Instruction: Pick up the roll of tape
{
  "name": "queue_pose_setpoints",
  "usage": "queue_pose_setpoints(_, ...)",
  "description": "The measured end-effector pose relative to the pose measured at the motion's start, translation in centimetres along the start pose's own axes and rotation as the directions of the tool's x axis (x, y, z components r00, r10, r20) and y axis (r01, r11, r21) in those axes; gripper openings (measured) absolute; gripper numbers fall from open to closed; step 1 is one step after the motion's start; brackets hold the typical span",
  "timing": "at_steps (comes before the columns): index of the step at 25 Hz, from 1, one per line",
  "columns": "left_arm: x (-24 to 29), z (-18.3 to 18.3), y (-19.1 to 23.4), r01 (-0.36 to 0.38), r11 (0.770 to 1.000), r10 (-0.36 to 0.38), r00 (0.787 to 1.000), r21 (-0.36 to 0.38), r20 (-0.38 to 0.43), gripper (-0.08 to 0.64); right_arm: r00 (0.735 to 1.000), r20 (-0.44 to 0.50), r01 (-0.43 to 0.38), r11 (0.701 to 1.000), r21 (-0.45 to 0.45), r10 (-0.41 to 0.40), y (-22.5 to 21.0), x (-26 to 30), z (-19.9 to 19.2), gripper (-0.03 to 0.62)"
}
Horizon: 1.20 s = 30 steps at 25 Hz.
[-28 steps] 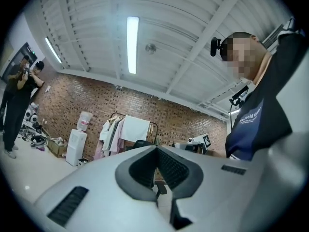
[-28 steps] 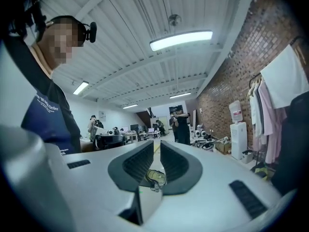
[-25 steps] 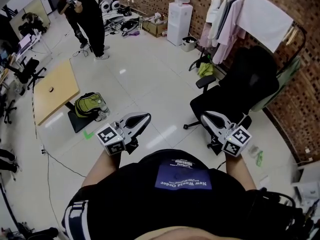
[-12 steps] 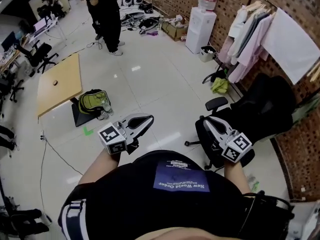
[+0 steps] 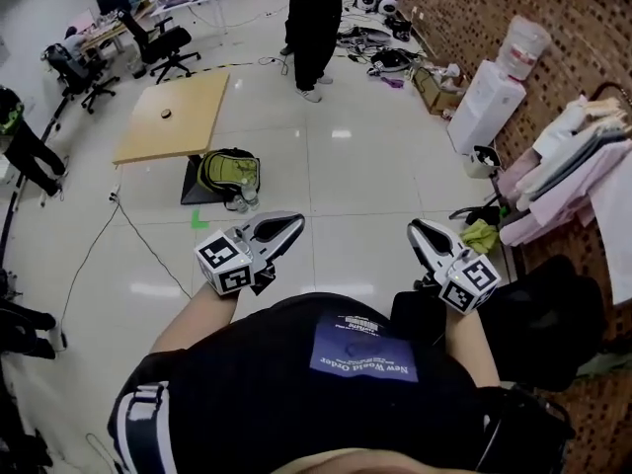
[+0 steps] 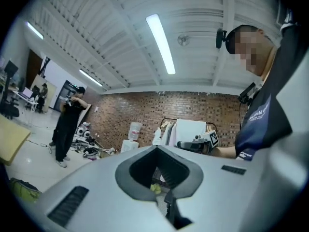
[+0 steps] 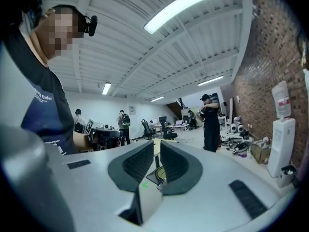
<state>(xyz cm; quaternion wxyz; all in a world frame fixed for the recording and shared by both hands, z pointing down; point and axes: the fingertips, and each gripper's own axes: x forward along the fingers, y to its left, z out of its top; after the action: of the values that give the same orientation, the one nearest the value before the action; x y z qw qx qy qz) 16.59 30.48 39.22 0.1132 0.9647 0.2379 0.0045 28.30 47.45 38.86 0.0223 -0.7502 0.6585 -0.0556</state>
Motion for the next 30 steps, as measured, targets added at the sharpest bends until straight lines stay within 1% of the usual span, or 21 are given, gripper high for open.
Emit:
queue_pose_setpoints(4,-0.4,1.2,4.4,-0.089,0.996,0.089,0.995,-0.012,0.035,-0.008,0.996,-0.011,-0.088,0.996,-0.007,0.088,-1.8,5.9,0.6,0.015)
queue_pose_setpoints(6,-0.8,1.7,7.1,-0.109,0.994,0.110,0.992,-0.020,0.056,-0.008,0.993,-0.012,-0.117,0.993,-0.009,0.117,-2.5,9.2,1.0,-0.012)
queue_pose_setpoints(10,-2.1,3.8,13.1,-0.110,0.994,0.110,0.989,-0.013,0.098,-0.008,0.990,-0.016,-0.142,0.989,-0.042,0.141,-3.3,16.4,2.7,-0.012)
queue_pose_setpoints(15,-4.0,6.5,21.6,-0.101,0.995,0.102,0.989,-0.014,0.107,-0.008,0.990,-0.020,-0.141,0.988,-0.055,0.140,-4.7,25.1,4.5,-0.012)
queue_pose_setpoints(18,-5.2,7.7,25.9,-0.107,0.994,0.107,0.988,0.001,0.110,-0.008,0.991,0.002,-0.136,0.990,-0.040,0.136,-5.8,29.9,5.0,-0.012)
queue_pose_setpoints(21,-6.5,8.7,29.6,-0.144,0.990,0.142,0.983,0.009,0.116,-0.008,0.985,-0.017,-0.169,0.985,-0.019,0.169,-6.2,34.6,4.7,-0.012)
queue_pose_setpoints(23,-7.7,9.1,31.7,-0.187,0.982,0.185,0.975,0.004,0.125,-0.008,0.978,-0.040,-0.208,0.978,-0.017,0.207,-6.5,37.7,4.6,-0.012)
queue_pose_setpoints(25,-9.0,9.4,34.0,-0.243,0.970,0.242,0.961,-0.008,0.133,-0.008,0.967,-0.043,-0.251,0.968,0.000,0.251,-7.0,40.9,4.5,-0.012)
queue_pose_setpoints(27,-10.1,9.6,36.3,-0.300,0.954,0.300,0.943,-0.020,0.143,-0.008,0.953,-0.039,-0.301,0.953,0.022,0.302,-7.7,44.2,4.4,-0.009)
queue_pose_setpoints(30,-10.1,10.0,39.4,-0.385,0.923,0.383,0.911,-0.018,0.153,-0.008,0.919,-0.042,-0.390,0.920,0.036,0.391,-9.9,48.9,4.1,0.006)
